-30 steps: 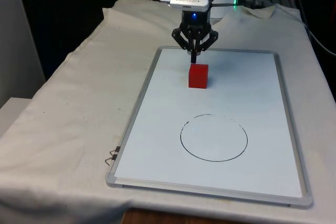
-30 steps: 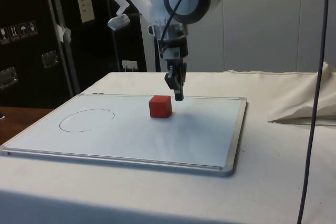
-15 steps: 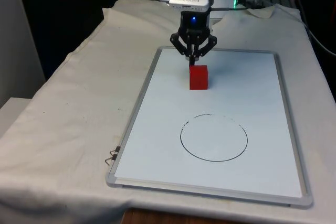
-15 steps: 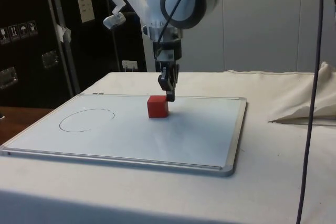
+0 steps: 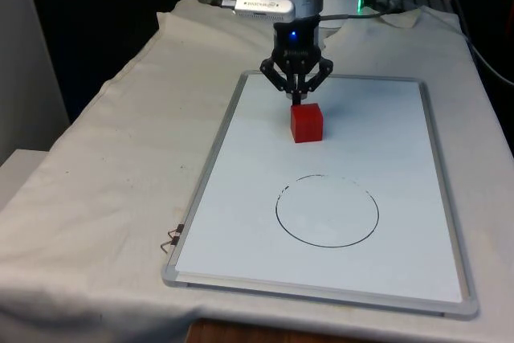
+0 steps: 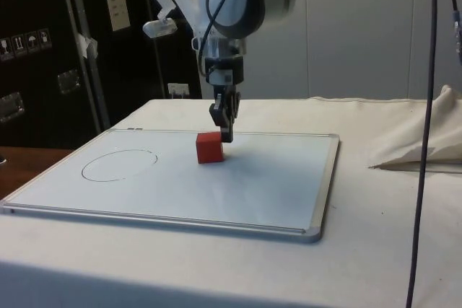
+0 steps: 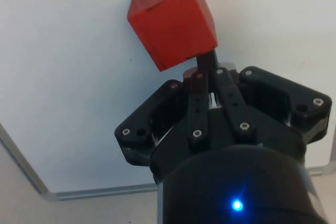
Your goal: Push the cube into the marked area.
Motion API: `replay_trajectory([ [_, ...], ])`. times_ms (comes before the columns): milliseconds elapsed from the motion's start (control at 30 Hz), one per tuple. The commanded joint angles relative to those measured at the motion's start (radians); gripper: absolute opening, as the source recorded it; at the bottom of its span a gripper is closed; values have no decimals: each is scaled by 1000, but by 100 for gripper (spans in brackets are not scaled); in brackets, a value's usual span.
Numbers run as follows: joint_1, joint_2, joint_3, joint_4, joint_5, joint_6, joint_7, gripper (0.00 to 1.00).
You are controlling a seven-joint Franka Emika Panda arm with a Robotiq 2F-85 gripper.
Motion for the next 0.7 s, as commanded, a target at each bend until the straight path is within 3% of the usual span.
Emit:
replay_trajectory([
  [0,-14,2,22,11,39,-12,-24,0],
  [33,0,2,1,4,9,-2,-4,0],
  [67,-14,3,22,14,48,-15,-29,0],
  [333,-13,27,25,51,137,-44,-77,0],
  [367,0,26,7,45,113,-39,-60,0],
  [400,-13,31,25,56,148,-47,-81,0],
  [500,-13,40,26,66,177,-54,-94,0],
  [633,-9,50,24,79,218,-68,-108,0],
  [667,0,50,11,74,200,-63,-96,0],
])
